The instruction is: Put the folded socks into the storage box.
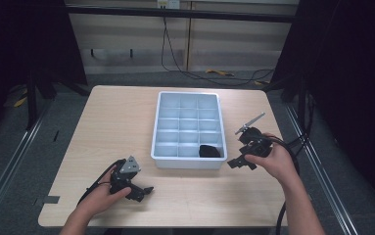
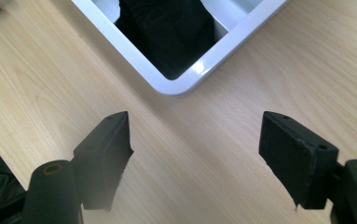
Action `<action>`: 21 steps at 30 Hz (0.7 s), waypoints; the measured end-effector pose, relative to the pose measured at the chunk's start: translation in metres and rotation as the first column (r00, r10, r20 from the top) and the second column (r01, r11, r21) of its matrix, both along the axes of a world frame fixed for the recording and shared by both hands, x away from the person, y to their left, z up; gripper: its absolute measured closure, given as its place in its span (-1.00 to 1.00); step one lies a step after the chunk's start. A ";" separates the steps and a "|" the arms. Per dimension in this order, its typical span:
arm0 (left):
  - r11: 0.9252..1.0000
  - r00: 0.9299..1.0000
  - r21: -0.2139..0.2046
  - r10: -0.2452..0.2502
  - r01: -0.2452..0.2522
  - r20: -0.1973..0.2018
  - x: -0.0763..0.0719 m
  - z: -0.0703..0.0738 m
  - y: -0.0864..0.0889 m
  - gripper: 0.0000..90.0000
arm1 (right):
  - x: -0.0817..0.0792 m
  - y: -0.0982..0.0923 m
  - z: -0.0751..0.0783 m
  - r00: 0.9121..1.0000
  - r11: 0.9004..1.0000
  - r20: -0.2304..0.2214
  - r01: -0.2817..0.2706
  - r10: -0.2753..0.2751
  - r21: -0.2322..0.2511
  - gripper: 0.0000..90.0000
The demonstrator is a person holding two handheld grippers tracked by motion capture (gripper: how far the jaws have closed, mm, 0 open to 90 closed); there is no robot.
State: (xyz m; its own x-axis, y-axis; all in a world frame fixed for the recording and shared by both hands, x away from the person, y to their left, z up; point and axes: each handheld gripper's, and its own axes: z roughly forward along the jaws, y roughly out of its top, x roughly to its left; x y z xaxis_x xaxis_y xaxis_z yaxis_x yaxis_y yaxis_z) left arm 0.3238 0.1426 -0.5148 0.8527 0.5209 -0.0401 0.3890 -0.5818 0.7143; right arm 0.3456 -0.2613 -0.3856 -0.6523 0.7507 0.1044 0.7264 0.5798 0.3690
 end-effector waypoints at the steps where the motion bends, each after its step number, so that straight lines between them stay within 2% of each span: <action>1: 1.000 1.000 0.000 0.000 0.000 0.000 0.000 0.000 0.000 -1.00 | -0.001 -0.001 -0.001 1.000 1.000 -0.001 0.005 -0.005 0.001 -0.46; 9: 1.000 1.000 0.000 0.000 0.000 0.000 0.000 0.000 0.000 -1.00 | -0.007 -0.009 -0.008 1.000 1.000 0.008 0.000 0.000 0.006 -0.46; 17: 1.000 1.000 0.000 -0.001 0.001 0.000 0.000 0.000 0.000 -1.00 | -0.013 -0.020 -0.017 1.000 1.000 0.007 0.017 -0.017 0.025 -0.47; 21: 1.000 1.000 0.000 -0.001 0.001 0.000 0.000 0.000 0.000 -1.00 | -0.015 -0.027 -0.024 0.999 0.999 0.002 0.033 -0.033 0.020 -0.47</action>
State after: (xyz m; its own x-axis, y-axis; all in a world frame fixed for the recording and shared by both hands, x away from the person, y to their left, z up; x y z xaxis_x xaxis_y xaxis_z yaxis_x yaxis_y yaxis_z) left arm 0.3238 0.1426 -0.5147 0.8530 0.5204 -0.0396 0.3883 -0.5821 0.7144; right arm 0.3304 -0.2880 -0.4094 -0.6275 0.7696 0.1183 0.7442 0.5480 0.3820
